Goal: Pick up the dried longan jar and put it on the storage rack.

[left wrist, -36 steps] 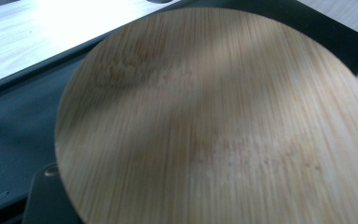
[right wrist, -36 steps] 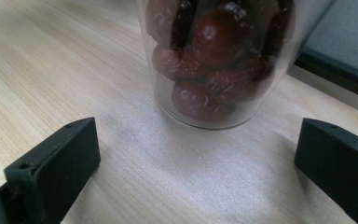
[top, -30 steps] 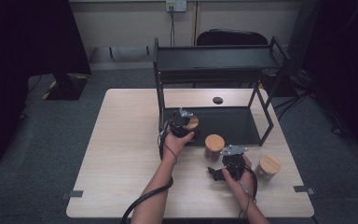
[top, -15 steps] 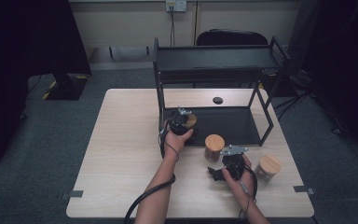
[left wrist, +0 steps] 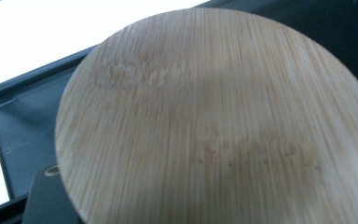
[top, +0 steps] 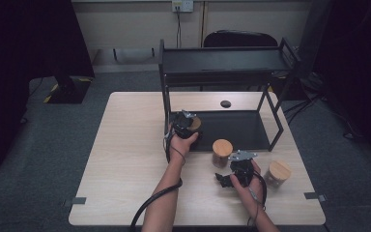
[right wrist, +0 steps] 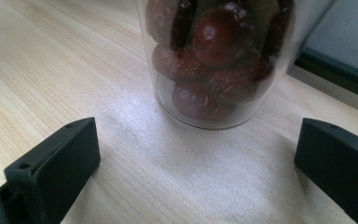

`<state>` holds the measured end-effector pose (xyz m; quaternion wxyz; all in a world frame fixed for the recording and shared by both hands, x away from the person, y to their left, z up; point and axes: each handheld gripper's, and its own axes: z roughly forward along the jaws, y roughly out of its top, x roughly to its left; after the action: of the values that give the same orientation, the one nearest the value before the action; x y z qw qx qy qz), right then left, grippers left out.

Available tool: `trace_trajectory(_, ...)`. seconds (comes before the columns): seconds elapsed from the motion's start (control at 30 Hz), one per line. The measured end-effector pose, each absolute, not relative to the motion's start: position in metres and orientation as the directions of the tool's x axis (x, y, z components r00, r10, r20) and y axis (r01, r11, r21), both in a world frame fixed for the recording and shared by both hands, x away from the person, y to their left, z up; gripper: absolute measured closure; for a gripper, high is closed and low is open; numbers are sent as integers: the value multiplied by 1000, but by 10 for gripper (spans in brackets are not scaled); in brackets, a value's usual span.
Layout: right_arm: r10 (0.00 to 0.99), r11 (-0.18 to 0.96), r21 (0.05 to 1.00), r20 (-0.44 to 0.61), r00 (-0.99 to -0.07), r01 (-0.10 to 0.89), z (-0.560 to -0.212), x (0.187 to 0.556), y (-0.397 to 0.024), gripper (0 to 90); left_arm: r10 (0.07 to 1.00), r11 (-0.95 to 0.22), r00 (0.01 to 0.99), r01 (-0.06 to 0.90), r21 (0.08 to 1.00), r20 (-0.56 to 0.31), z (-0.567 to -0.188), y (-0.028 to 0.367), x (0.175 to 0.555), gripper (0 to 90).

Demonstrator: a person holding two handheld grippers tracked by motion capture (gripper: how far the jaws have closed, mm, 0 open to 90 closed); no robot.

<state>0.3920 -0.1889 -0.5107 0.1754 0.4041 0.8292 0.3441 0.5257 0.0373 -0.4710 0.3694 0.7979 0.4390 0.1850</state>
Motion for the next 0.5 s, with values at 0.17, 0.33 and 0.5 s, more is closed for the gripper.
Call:
trace_trajectory(0.17, 791, 437, 712, -13, -612, 550, -511, 392, -189, 0, 845, -339, 535, 564, 753, -20, -473, 37, 528, 259)
trace_trajectory(0.33, 791, 437, 712, -13, -612, 549, -511, 392, -189, 0, 846, -355, 533, 552, 755, 9, -474, 35, 529, 259)
trace_trajectory(0.5, 791, 437, 712, -13, -612, 549, -511, 392, -189, 0, 852, -358, 523, 551, 754, 23, -474, 33, 530, 259)
